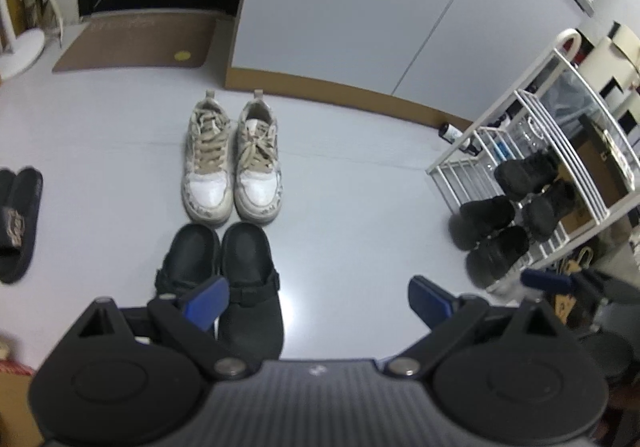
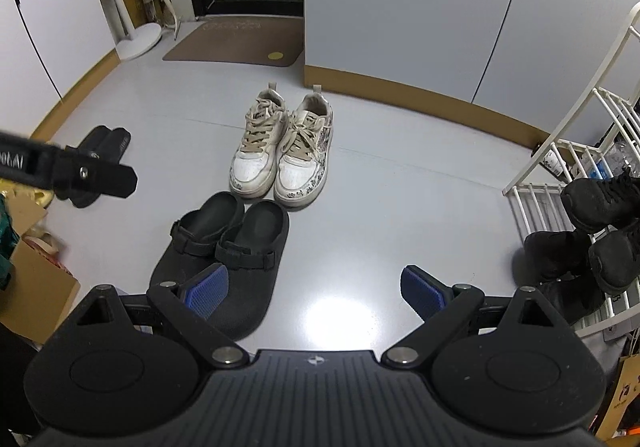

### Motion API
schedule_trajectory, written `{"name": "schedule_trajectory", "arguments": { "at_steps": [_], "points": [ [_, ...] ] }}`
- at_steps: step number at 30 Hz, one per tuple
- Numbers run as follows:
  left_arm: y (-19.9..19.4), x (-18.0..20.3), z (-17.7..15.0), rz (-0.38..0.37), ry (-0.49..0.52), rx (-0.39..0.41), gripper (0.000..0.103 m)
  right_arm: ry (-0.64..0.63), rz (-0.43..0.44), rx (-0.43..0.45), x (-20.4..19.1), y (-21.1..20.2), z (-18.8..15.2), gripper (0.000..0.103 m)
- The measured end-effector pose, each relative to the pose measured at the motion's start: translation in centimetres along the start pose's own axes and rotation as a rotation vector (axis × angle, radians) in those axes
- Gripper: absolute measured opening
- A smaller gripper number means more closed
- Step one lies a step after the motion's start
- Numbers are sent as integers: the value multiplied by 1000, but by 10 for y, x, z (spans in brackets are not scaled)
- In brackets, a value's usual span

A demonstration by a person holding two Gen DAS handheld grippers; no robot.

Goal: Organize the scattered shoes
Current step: 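Withdraw the right tool from the rack back toward the white sneakers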

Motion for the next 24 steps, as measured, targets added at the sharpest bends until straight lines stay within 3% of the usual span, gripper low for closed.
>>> {"name": "schedule_trajectory", "arguments": {
  "at_steps": [6, 13, 17, 20, 24],
  "points": [
    [3, 8, 4, 2, 52, -1, 98, 22, 20, 115, -5, -9, 15, 96],
    [-4, 5, 8, -16, 40, 25, 98, 205, -12, 90, 21, -10, 32, 96],
    [-7, -2, 13, -33, 6, 34, 98, 224, -39, 54, 21, -8, 54, 96],
    [-14, -5, 18, -57, -37, 62, 98, 231, -38, 69, 13, -6, 73, 96],
    [-19, -12, 18, -36, -52, 82, 98, 269, -19, 98, 3, -2, 92, 96]
  ]
}}
Point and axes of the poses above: each gripper's, at about its wrist camera, not at the fingertips, and y roughly the way its jaws point, x to its right, z to its top, the point moved 9 cm from there along y, roughly the way its jaws point, and after that the axes turned 10 degrees about -x, right-handed, at the moved point
